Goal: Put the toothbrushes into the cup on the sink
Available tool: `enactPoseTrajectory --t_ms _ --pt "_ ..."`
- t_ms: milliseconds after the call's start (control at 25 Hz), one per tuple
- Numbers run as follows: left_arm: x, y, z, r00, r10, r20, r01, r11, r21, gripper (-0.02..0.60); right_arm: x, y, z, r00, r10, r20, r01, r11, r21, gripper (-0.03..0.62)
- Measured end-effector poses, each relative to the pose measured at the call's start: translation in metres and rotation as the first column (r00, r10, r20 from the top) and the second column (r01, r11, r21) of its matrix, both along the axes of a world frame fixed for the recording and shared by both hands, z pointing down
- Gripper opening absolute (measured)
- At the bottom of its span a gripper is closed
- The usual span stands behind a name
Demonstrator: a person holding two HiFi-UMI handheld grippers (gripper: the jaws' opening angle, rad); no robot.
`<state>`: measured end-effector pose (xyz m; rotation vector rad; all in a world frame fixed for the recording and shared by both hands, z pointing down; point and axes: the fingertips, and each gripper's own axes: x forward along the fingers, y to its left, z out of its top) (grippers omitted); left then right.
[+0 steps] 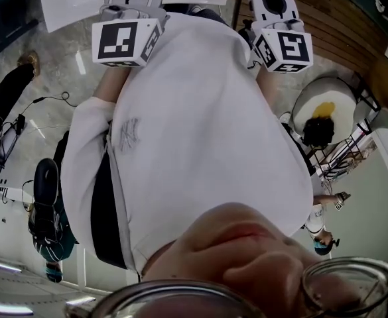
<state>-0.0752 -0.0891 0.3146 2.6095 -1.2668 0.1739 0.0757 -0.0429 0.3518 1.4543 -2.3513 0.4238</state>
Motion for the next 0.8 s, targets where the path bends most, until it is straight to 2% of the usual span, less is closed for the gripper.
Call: enactPoseTrajectory --t_ms 440,800 --pt "-0.001 -0.019 -0.005 0.999 0.023 -0.034 -0.024 1.0 -0.012 0.005 -0.007 -0.013 -0.006 1.0 -0.022 -0.009 0.021 0.999 -0.03 0.012" --pt "-0.011 -0.028 -0.008 0.998 -0.045 -0.045 0.044 0.999 -0.008 0.005 -0.019 -0.032 0.009 0.979 -0.187 -0.077 0.181 0.98 -0.083 0.012"
